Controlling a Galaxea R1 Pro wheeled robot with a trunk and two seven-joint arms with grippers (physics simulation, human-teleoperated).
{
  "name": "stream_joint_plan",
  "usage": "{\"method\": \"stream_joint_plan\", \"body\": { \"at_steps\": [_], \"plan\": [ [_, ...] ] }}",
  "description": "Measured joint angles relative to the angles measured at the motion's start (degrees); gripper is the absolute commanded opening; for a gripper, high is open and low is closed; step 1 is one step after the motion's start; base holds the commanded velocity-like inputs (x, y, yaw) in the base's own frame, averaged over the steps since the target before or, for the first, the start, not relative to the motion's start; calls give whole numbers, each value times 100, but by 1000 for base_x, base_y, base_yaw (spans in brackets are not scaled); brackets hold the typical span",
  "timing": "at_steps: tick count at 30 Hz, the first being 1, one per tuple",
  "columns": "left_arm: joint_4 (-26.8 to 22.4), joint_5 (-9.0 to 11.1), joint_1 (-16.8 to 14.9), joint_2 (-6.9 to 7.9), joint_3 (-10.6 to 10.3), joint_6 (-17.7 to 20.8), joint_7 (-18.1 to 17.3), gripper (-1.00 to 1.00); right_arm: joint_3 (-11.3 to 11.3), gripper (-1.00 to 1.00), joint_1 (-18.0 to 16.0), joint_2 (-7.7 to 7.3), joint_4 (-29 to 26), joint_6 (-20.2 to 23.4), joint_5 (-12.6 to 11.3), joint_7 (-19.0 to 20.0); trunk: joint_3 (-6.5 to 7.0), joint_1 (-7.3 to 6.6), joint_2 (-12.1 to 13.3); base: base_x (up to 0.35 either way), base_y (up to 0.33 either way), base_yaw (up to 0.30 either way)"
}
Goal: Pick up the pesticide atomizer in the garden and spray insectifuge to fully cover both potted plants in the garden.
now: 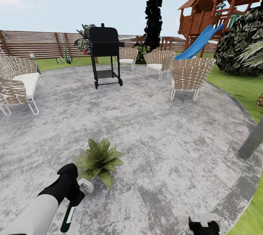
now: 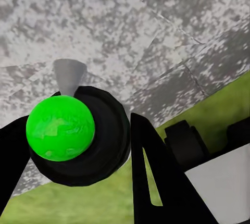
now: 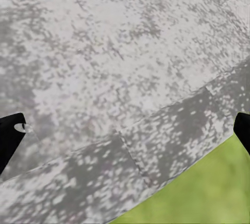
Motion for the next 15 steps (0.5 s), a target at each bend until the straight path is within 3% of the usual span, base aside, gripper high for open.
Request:
{"method": "stream_joint_plan", "body": {
  "at_steps": [5,10,15],
  "plan": [
    [-1,17,2,-85,0,2,24,-100,1,100,0,0,1,2,-2,-1,0,0,0,310,-51,212],
    [0,14,2,-91,-1,-2,25,-100,1,100,0,0,0,-1,-5,-2,0,1,0,229,-207,17],
    [0,13,2,-91,0,0,25,-100,1,100,0,0,1,0,-6,0,0,3,0,53,-73,0]
  ]
}}
